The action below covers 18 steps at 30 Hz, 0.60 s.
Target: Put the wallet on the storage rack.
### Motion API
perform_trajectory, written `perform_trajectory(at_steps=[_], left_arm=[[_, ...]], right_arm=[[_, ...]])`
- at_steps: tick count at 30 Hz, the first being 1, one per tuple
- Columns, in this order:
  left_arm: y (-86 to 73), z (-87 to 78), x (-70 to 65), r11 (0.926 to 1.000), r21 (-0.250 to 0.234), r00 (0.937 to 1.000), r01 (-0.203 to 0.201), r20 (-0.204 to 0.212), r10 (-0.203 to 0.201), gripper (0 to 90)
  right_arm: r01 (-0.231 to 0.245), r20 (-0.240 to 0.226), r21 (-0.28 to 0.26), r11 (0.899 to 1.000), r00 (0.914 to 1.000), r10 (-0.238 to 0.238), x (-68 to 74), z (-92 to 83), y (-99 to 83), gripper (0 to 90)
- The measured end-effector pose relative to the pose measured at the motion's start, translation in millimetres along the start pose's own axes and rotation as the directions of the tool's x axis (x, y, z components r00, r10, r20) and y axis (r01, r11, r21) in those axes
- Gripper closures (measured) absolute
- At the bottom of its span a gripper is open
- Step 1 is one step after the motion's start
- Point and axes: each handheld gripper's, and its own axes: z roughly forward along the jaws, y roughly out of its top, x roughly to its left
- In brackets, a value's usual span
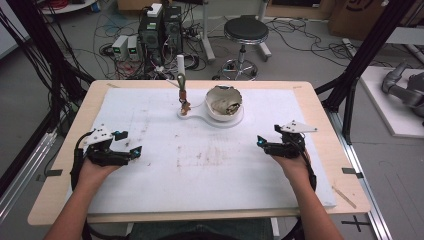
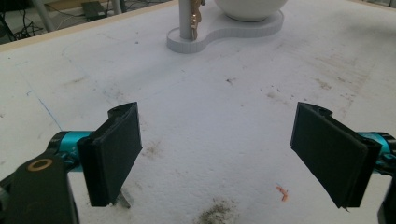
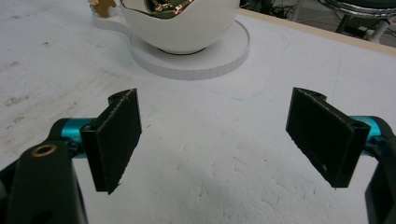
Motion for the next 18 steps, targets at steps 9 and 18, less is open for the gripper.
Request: perform_trajectory(at_steps=[9,18], left_arm=[[0.2,0.2,-0.5,1.0,0.001,1.0,0.0,-0.003,0.0,16.3],[0.9,0.4,-1.1,1.0,0.0,1.0,0.0,0.001,0.0,16.3]], right_arm=[[-0.006,-0.002,0.004,1.0,1.0,0.006,-1.6,1.1,-0.5,18.7],[-0.001,0.0,0.005,1.0,1.0,0.001,-1.2,1.4,-0.5,18.7]])
